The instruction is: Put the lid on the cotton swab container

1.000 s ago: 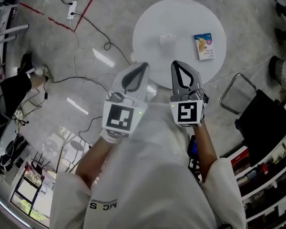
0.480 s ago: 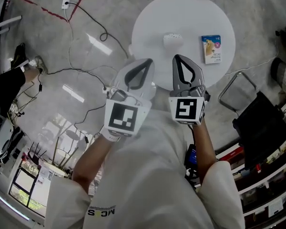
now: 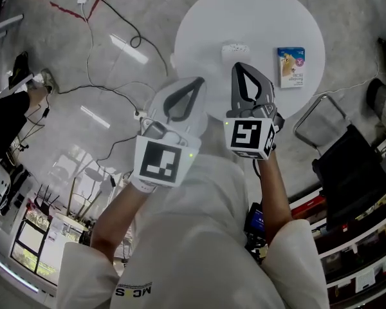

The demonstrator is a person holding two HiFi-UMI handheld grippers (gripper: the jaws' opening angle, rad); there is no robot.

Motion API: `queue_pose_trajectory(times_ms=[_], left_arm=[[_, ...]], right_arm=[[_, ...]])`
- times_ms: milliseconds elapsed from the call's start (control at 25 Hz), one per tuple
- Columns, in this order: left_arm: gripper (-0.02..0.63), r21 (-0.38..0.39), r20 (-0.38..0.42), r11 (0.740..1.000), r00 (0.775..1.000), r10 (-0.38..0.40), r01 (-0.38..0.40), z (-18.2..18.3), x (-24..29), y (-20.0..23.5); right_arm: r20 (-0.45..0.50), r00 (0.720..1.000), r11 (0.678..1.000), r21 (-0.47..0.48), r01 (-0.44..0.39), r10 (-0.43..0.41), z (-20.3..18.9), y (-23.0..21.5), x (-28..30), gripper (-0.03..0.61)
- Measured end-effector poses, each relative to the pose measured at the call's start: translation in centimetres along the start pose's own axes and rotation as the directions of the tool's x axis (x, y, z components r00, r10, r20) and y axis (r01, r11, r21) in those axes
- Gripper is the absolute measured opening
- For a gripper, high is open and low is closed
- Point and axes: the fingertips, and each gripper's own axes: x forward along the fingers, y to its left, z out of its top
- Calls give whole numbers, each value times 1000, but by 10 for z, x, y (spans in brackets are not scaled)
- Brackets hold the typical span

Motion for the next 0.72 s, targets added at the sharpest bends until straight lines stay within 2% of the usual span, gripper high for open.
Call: queue_pose_trajectory(times_ms=[440, 720], left_arm=[[0, -41, -27, 999, 999, 27, -28, -22, 2, 22], [0, -58, -24, 997, 999, 46, -47, -29, 1, 24]], right_arm=[[-56, 998, 1000, -12, 5, -5, -18, 0, 44, -3], [-91, 996, 998, -66, 12, -18, -25, -3, 60, -14]])
